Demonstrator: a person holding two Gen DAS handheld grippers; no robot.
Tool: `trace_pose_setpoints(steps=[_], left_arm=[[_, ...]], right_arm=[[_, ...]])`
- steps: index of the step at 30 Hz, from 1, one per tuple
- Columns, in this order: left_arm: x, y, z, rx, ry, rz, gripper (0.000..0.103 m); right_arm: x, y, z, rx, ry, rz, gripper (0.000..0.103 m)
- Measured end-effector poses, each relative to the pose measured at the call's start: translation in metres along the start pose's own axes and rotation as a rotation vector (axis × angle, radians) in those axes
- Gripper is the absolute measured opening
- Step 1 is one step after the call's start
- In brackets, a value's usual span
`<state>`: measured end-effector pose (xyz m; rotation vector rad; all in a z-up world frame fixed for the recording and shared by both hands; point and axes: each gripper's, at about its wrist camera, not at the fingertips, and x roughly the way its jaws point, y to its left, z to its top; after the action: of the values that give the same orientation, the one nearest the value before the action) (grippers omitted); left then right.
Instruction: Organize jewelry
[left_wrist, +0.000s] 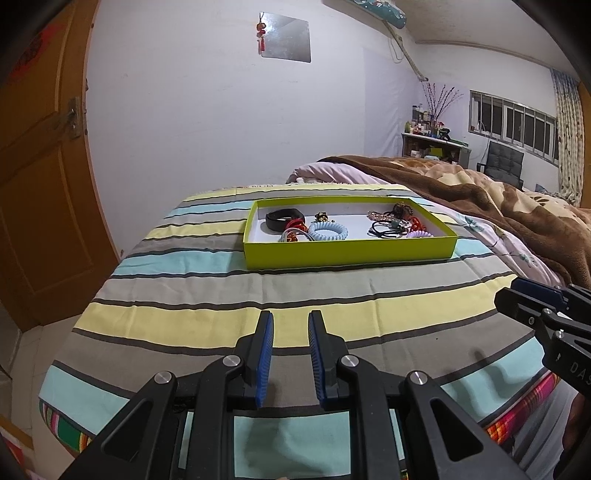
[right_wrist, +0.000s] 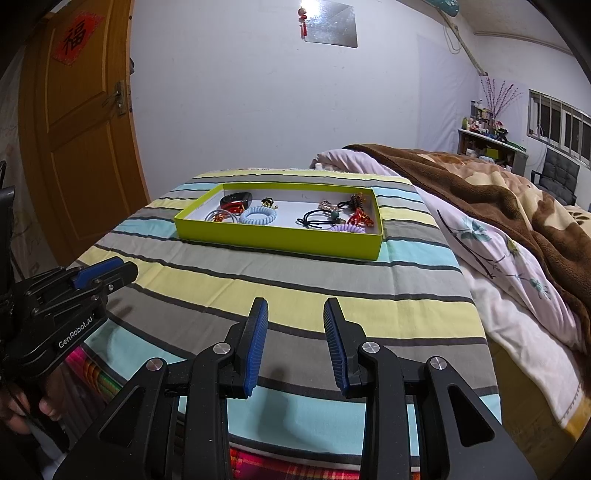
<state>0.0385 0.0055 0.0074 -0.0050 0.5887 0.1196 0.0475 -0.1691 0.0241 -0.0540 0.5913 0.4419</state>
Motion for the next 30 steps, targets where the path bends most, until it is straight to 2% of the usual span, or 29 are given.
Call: trace_pose_setpoints(steps=[30], left_arm=[[0.0065,-0.0034,-0.0035,0.019,0.03,-0.007,0.019]], right_arm=[[-0.0006,-0.0014,0.0005,-0.004,-0.001,-0.005,0.032]])
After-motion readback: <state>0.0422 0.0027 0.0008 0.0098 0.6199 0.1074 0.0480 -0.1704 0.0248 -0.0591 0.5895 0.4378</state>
